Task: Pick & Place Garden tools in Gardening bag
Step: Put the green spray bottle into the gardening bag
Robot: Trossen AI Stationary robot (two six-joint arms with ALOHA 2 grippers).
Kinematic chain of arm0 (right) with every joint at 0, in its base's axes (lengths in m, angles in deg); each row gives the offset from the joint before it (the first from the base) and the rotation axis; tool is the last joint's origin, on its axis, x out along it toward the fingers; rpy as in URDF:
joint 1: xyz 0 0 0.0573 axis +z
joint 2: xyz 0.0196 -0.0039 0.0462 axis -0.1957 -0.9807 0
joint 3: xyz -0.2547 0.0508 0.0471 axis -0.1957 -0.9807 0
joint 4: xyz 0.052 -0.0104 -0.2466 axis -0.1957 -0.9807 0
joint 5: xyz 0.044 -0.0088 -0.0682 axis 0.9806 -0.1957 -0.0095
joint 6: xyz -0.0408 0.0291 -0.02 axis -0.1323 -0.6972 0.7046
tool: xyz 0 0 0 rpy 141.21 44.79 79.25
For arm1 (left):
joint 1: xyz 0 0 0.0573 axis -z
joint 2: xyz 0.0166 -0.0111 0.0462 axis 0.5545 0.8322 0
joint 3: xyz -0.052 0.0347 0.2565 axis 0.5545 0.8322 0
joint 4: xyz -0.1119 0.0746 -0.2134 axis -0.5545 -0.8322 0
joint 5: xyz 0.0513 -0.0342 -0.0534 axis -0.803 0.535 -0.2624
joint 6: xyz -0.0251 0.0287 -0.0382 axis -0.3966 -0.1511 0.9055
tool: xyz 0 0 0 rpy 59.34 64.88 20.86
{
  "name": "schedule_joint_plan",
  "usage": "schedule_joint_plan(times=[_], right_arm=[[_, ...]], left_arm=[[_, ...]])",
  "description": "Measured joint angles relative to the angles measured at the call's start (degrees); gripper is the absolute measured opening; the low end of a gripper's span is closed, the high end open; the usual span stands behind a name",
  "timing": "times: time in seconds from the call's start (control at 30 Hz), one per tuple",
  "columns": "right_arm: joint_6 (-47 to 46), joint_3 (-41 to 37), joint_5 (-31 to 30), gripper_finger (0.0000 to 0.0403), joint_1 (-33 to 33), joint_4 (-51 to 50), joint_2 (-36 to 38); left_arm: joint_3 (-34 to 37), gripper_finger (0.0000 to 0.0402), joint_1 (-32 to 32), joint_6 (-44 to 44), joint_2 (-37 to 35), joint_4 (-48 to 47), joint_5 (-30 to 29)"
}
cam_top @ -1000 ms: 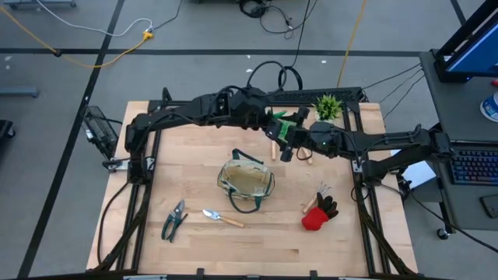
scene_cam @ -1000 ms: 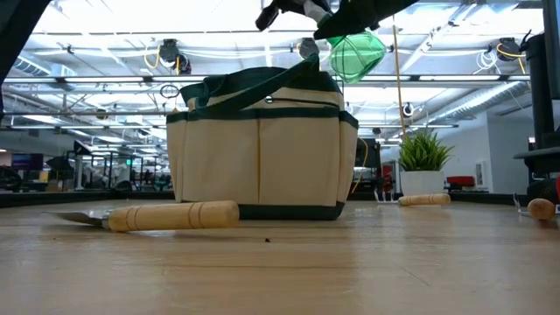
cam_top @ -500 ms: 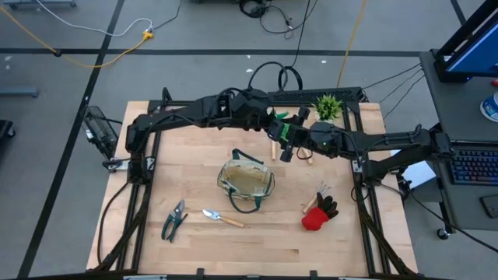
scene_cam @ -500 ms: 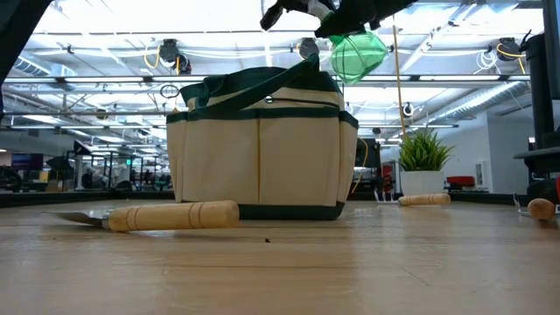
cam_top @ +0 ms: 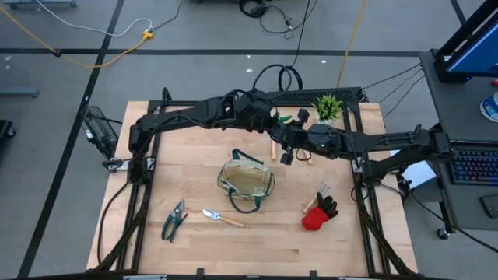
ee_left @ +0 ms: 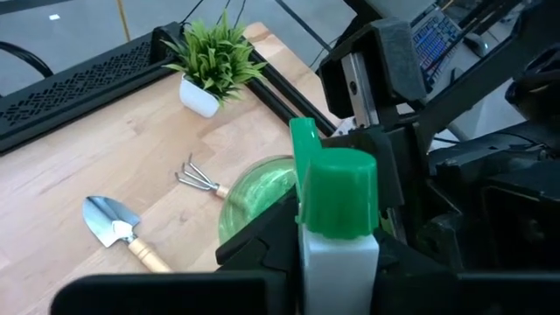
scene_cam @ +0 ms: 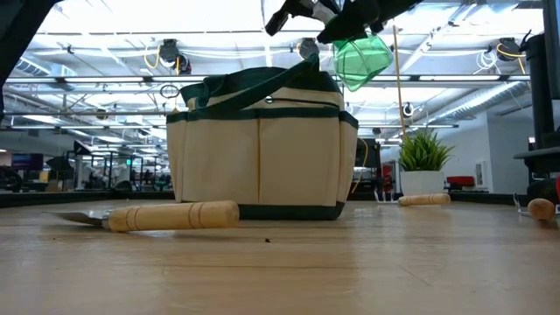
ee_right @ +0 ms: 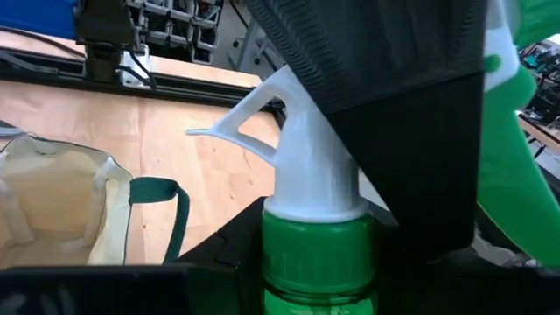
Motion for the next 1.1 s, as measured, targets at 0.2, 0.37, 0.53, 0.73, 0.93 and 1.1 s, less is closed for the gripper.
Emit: schedule_joint_plan(times=[0.2,0.37,0.53,0.73,0.93,1.1], right_arm=[[-1.79,-0.04,-0.35,0.0144,0.26,-0.57,0.22],[-1.81,-0.04,-0.46,0.0138,0.26,-0.71,0.22],[-1.81,-0.07,-0.74,0.0142,0.26,-1.80,0.24],[-4.71,-0.07,-2.15,0.0138,-0.26,-7.03,0.28],[-5.73,-0.09,-2.06,0.0141,-0.23,-8.10,0.28],[-6.47,-0.11,-1.67,0.0138,-0.24,-7.35,0.85]], left_arm=[[-0.09,0.0098,-0.22,0.04,-0.02,0.57,1.03],[-0.11,0.0123,-0.22,-0.69,-0.09,0.58,0.98],[-0.11,0.0147,-0.61,-2.62,-0.43,0.55,1.51],[-0.11,0.0176,-2.37,-5.42,-2.47,1.59,5.67],[-0.16,0.0192,-4.07,-13.03,-5.94,-2.10,5.85],[-0.17,0.0190,-5.46,-20.42,-9.64,-12.68,5.15]])
